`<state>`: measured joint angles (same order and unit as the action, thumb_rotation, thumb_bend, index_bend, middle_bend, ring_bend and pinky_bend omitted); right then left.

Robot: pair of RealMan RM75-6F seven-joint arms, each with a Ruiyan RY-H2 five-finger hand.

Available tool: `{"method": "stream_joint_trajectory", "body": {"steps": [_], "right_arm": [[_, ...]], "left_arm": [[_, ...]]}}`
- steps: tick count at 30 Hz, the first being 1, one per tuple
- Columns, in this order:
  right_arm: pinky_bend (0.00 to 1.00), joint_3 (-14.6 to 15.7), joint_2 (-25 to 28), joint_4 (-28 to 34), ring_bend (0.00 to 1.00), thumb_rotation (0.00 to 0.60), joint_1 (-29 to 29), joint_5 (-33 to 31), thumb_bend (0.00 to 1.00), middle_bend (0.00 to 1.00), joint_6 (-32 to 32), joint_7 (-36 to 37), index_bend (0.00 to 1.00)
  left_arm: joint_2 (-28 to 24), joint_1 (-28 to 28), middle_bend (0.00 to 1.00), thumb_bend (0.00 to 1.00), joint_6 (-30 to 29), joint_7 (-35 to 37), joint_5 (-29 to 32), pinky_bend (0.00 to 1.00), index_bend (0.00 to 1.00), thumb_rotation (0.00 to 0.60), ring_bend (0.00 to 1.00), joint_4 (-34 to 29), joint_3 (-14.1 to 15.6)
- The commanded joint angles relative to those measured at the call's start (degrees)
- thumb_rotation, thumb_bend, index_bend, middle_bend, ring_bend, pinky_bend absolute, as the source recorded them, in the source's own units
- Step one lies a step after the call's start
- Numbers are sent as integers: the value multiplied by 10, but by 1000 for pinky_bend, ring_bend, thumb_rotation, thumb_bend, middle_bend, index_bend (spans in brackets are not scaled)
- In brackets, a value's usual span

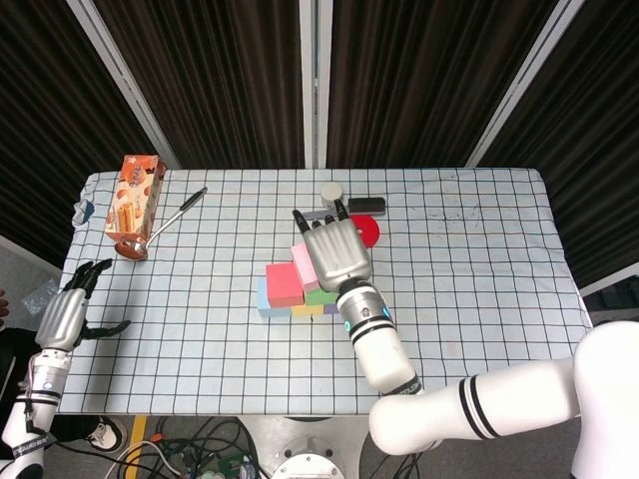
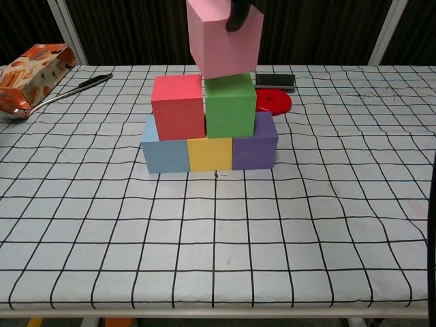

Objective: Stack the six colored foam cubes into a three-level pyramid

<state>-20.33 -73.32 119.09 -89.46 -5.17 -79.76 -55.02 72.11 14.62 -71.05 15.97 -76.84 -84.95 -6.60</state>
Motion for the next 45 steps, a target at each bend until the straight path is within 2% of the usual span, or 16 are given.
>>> {"method": "stream_joint_trajectory", "body": {"steps": [1,8,25,45], "right_arm": [[0,-14,-18,-12,253,600,-7,-10,108,744,-19,-6,0],[0,-51,-48,-41,268,600,-23,-54,110,751,-38,-33,0],[0,-110,-103,-86,274,600,-63,-122,111,753,-87,-120,0],[0,-150,-148,-128,274,600,-56,-144,112,756,-117,-167,0]], "left_arm": [[-1,-2,112,99,-1,5,-2,170,90,600,15,3,2],[-3,-4,113,98,-1,14,-5,169,90,600,15,8,4],[0,-8,112,98,-2,25,-15,169,90,600,15,16,12],[-1,-7,112,98,4,36,-17,169,90,600,15,23,14]]}}
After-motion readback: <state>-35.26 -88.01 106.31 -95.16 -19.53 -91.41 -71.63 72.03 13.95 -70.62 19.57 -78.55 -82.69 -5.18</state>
